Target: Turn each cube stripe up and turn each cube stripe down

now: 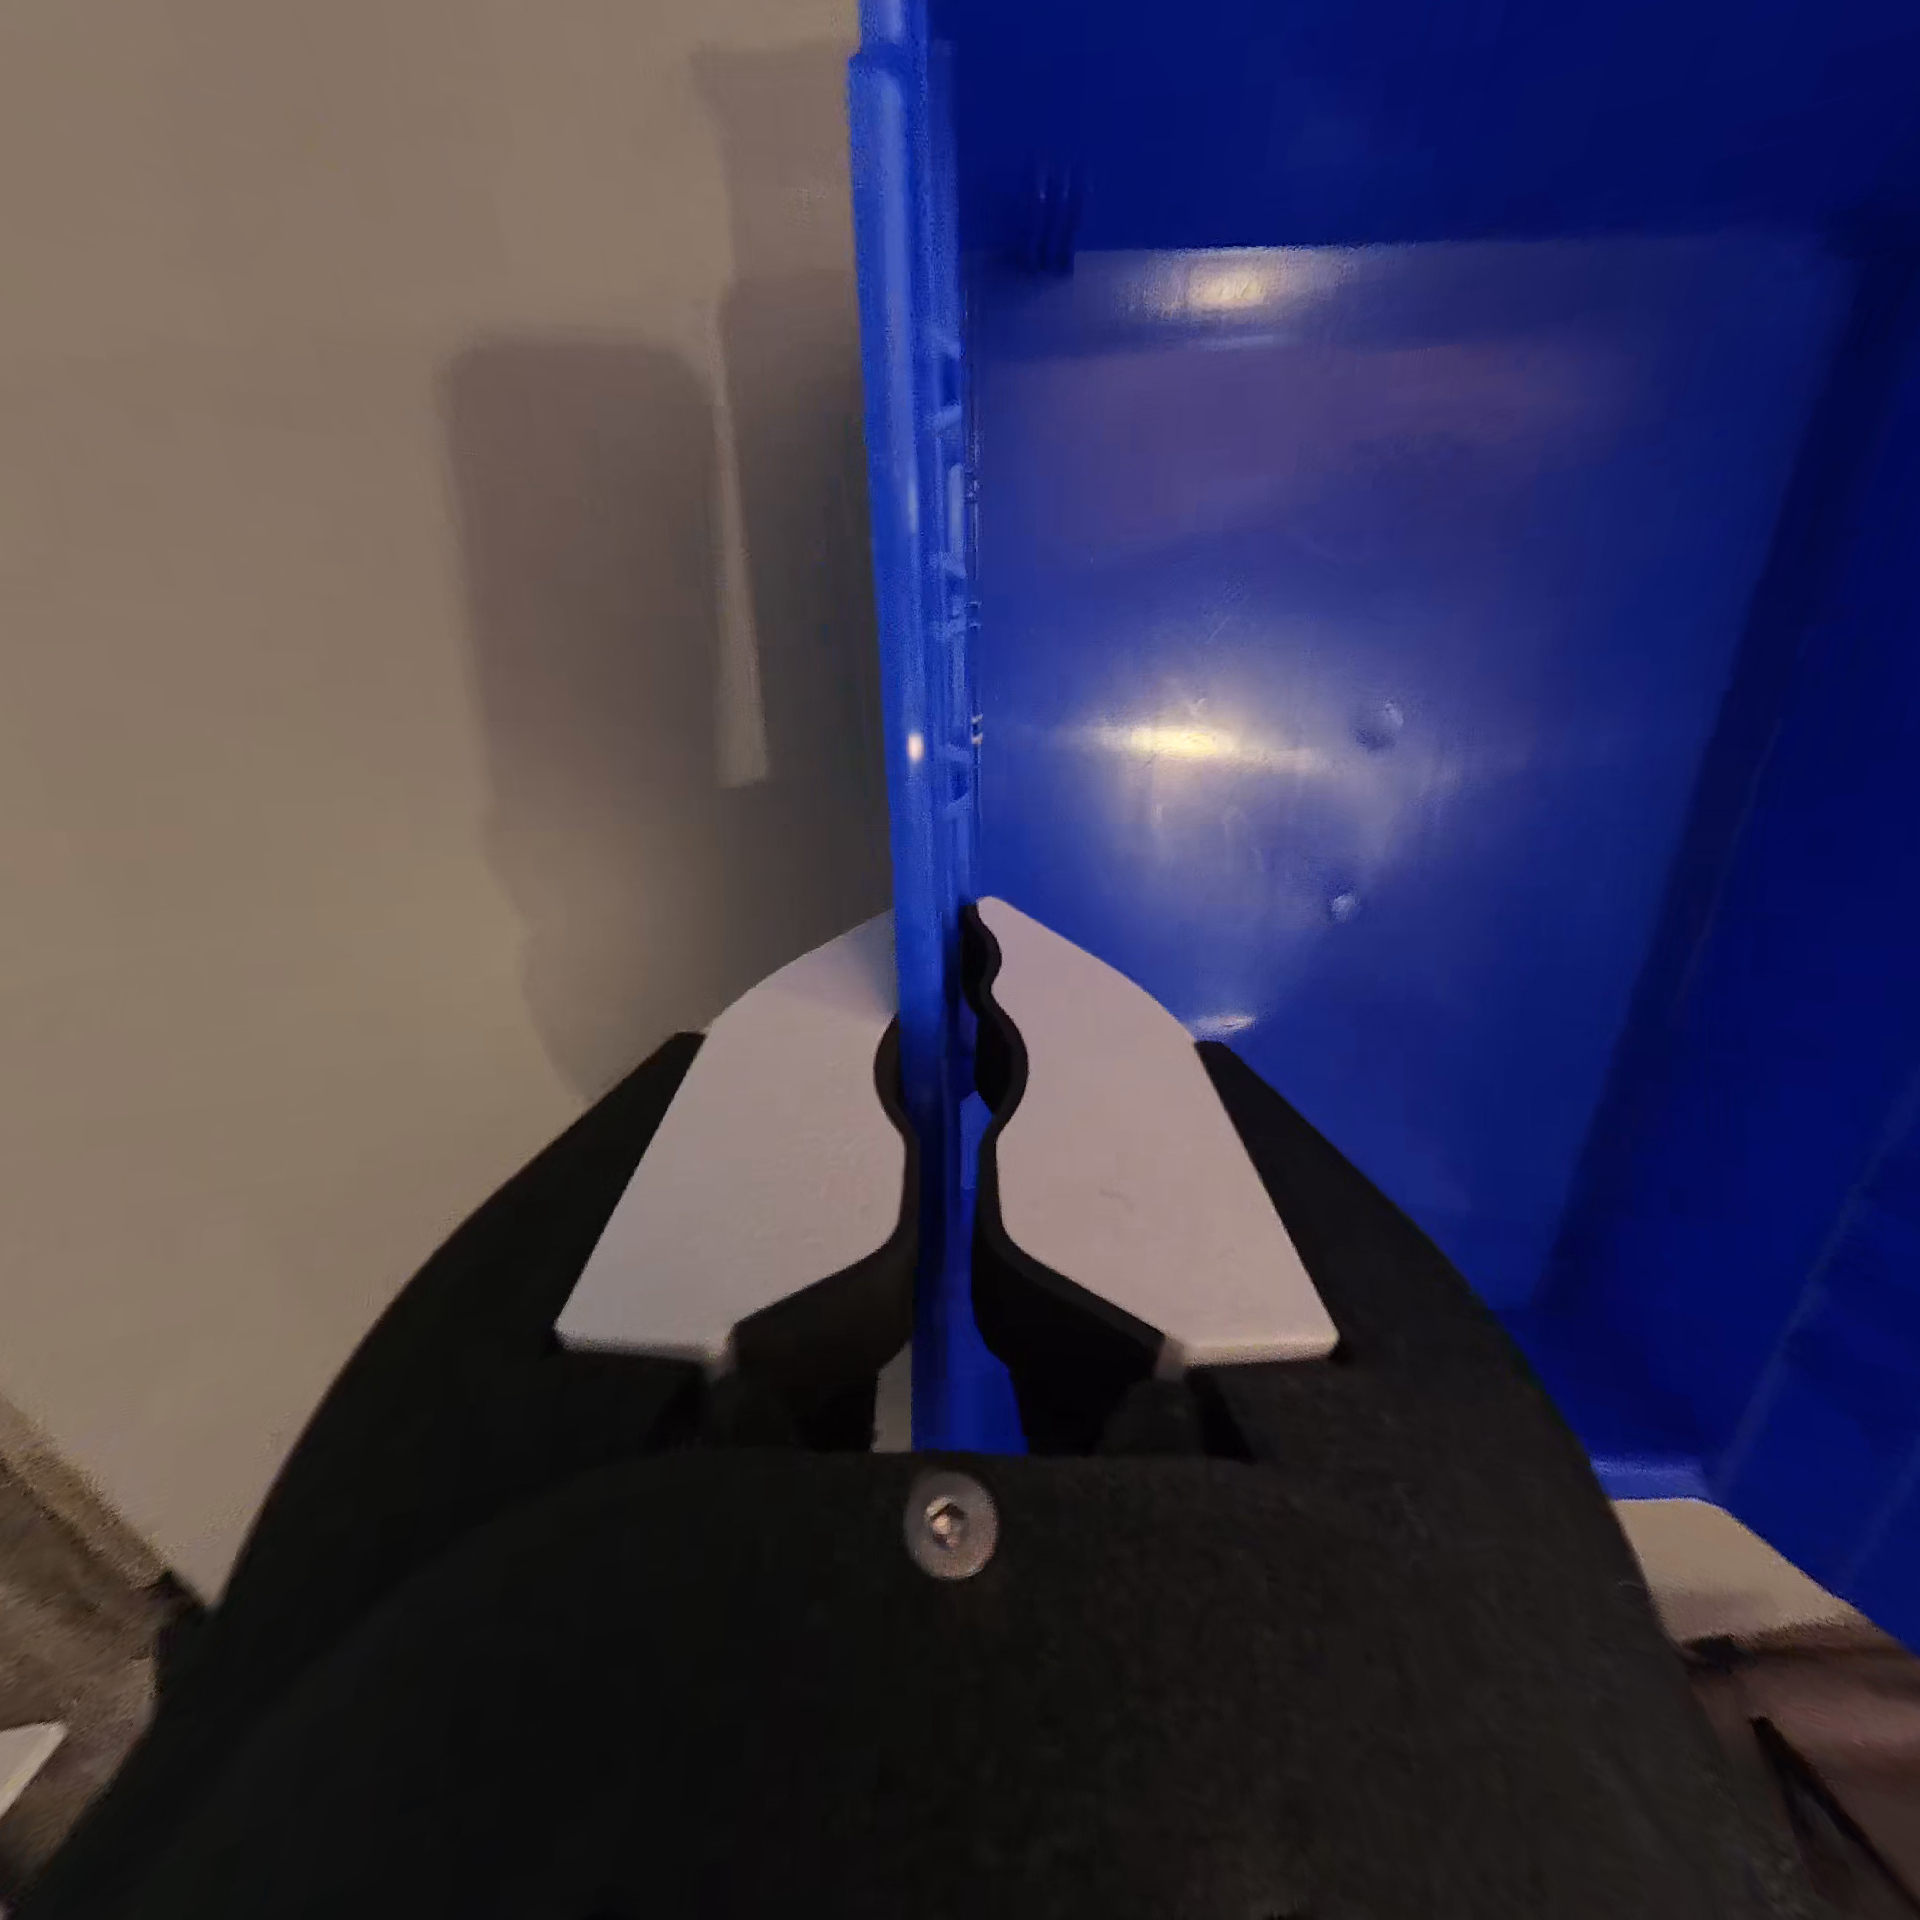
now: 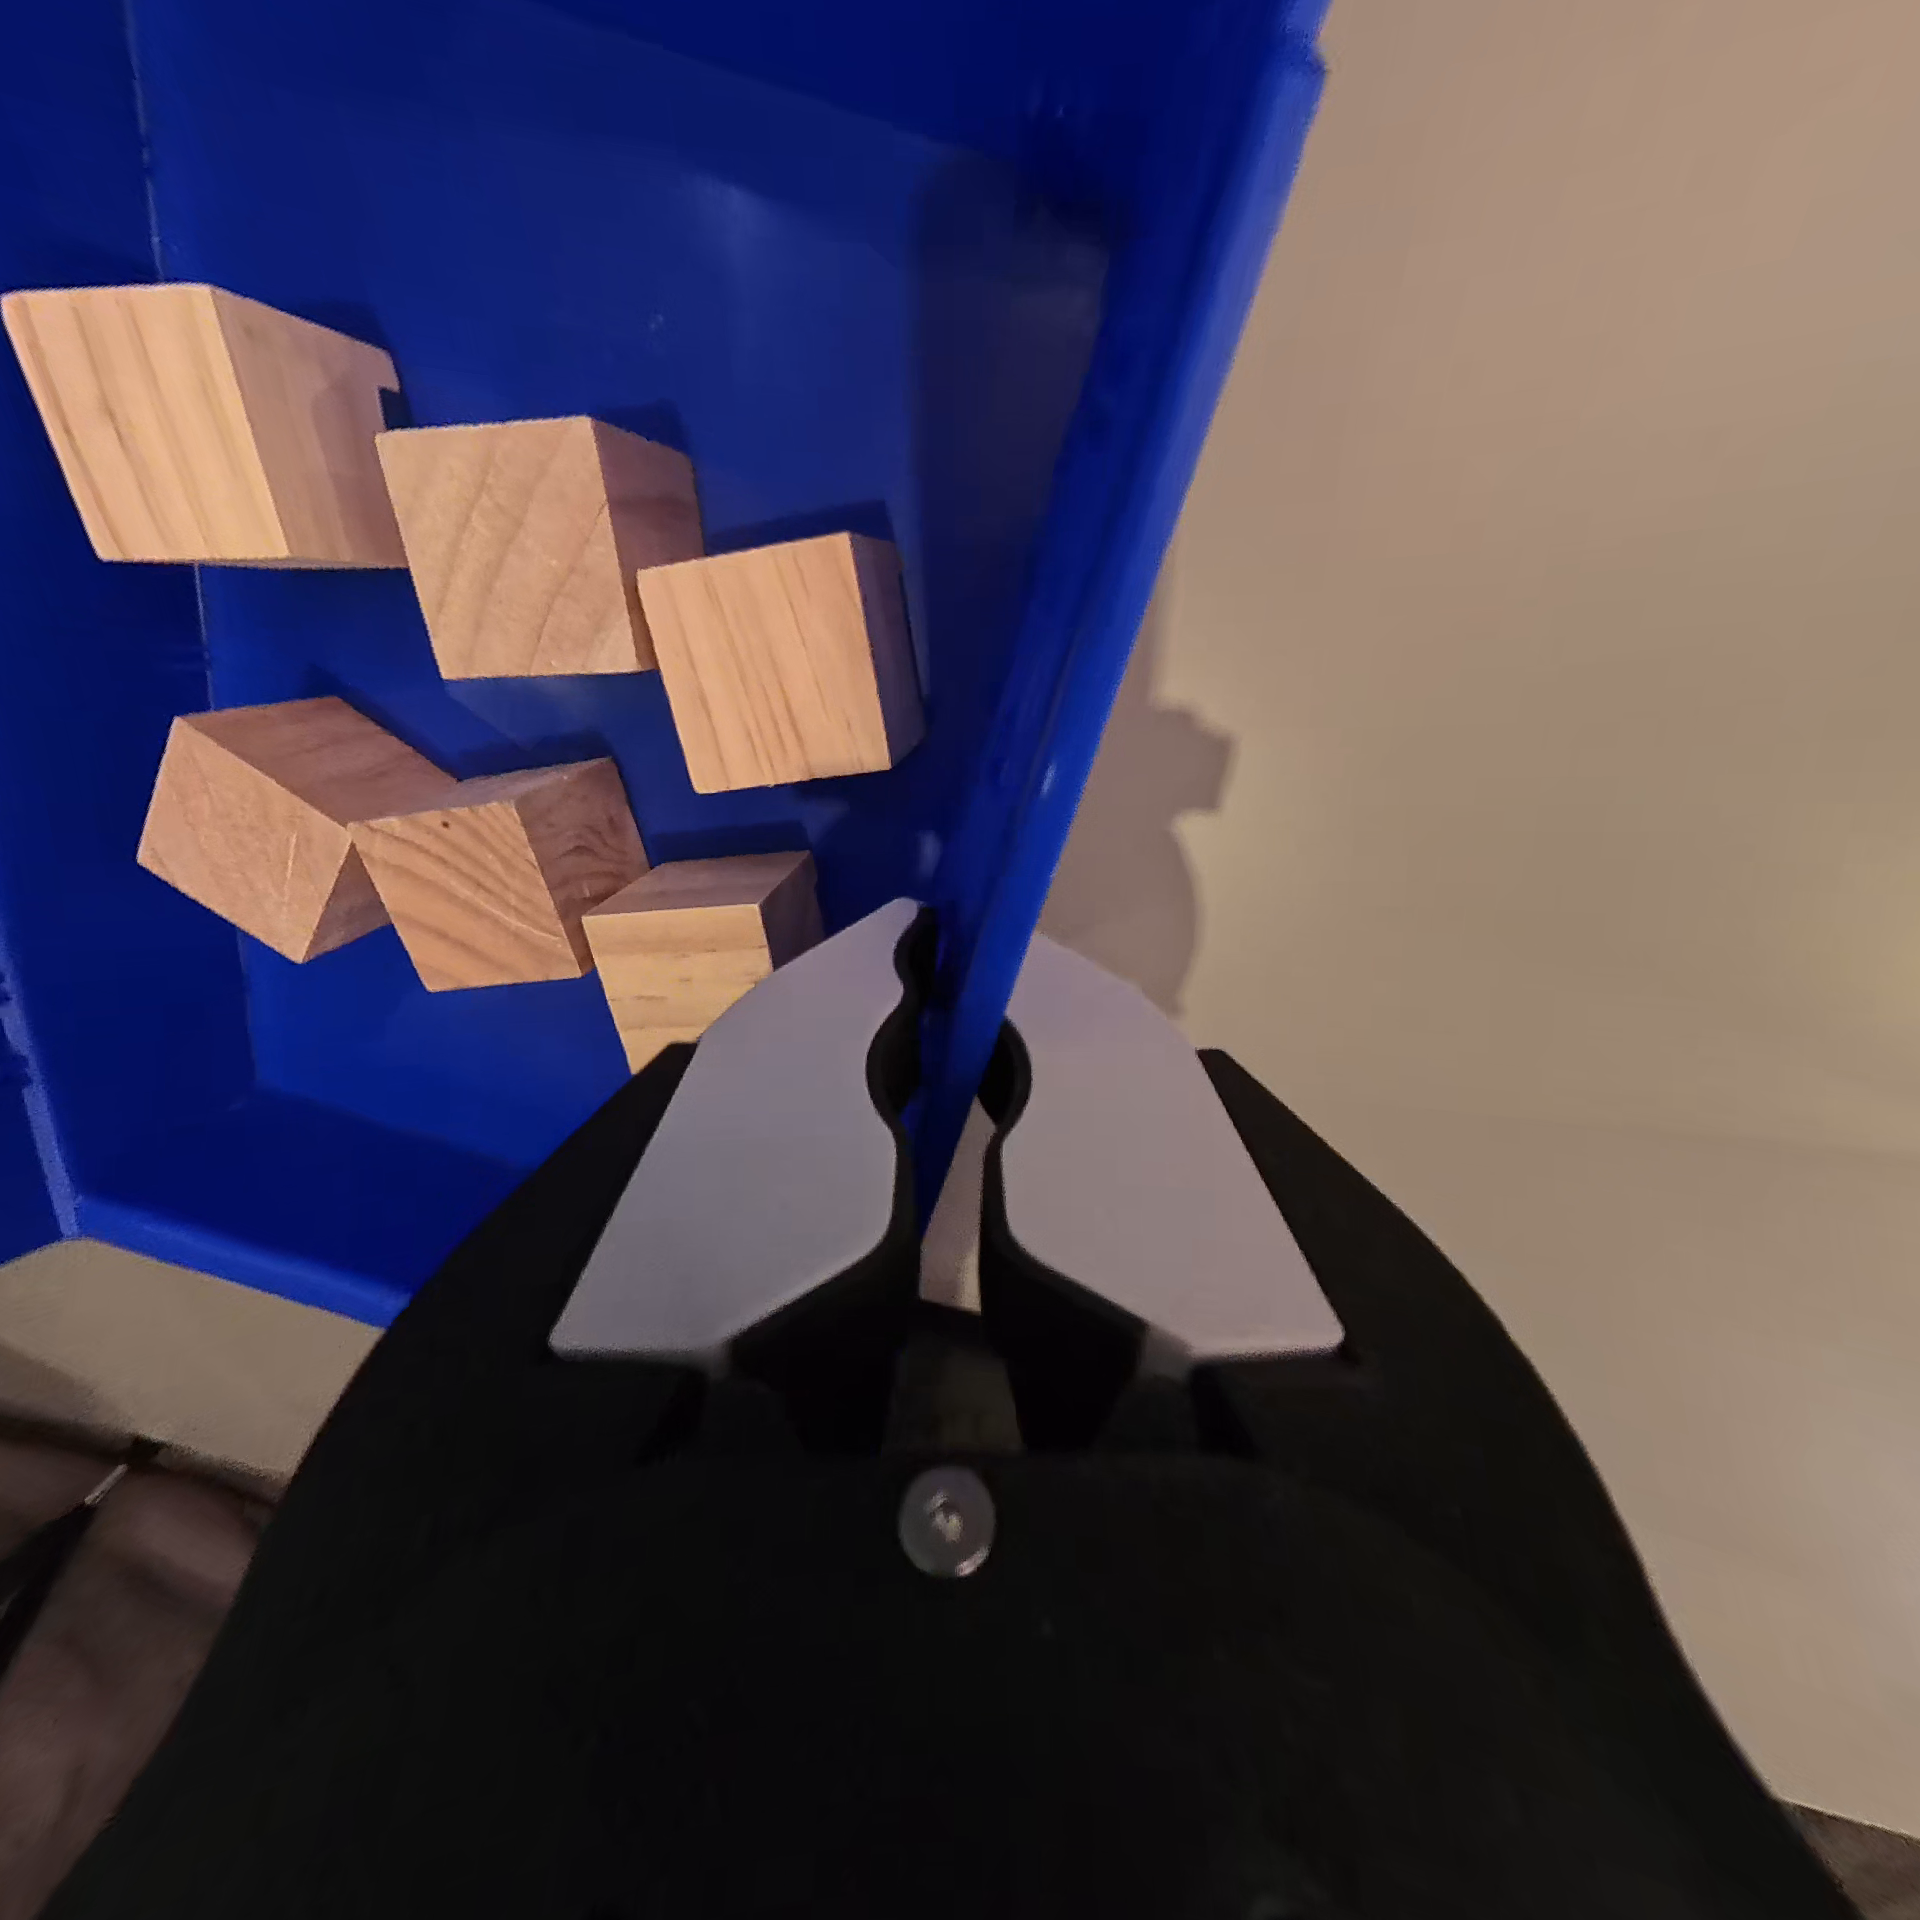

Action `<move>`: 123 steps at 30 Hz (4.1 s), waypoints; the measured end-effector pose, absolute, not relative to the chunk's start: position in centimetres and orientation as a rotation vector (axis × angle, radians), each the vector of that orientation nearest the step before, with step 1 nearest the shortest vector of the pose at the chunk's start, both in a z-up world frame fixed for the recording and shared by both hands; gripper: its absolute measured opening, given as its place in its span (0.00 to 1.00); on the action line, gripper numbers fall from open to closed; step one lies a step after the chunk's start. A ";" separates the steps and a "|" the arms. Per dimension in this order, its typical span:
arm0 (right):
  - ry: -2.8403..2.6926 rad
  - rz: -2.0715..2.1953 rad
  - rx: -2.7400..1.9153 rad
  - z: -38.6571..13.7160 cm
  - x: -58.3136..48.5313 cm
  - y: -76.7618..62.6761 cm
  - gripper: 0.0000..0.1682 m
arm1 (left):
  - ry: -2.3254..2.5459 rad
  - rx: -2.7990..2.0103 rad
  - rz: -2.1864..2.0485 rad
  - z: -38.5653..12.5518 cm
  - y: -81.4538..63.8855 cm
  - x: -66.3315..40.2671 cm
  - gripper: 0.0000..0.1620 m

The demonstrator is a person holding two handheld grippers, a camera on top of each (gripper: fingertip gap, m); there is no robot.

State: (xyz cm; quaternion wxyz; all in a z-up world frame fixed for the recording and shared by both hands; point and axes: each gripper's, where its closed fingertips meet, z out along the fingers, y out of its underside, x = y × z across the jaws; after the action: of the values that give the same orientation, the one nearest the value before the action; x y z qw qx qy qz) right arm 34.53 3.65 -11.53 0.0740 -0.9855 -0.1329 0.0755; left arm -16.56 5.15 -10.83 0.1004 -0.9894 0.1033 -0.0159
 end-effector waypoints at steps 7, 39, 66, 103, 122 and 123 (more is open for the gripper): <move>-0.443 0.286 -2.964 -11.5 30.8 3.5 0.05 | 0.314 -2.883 -0.142 -10.7 7.0 -14.1 0.02; -0.546 0.324 -2.998 -11.5 28.1 8.0 0.05 | 0.434 -2.927 -0.234 -11.6 4.0 -12.3 0.06; -0.255 0.372 -3.150 -12.6 35.9 4.5 0.04 | 0.486 -2.191 -0.851 3.7 4.1 -12.9 0.11; -1.497 0.558 -2.701 1.6 -23.2 8.3 0.04 | 0.419 -1.171 -0.551 24.7 -15.9 -16.7 0.10; -1.486 0.474 -2.857 -11.9 -27.2 6.8 0.05 | 0.607 -1.262 -0.619 22.6 -15.7 -13.7 0.12; -1.483 0.469 -2.855 -12.1 -27.2 6.9 0.05 | 0.612 -1.267 -0.619 22.5 -15.7 -13.6 0.12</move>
State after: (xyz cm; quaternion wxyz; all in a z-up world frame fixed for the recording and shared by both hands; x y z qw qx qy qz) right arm -27.18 6.88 -12.10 -0.0547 -0.8768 -0.4556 0.1440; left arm -13.63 -15.69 22.48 0.7188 -0.5730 0.2769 -0.2798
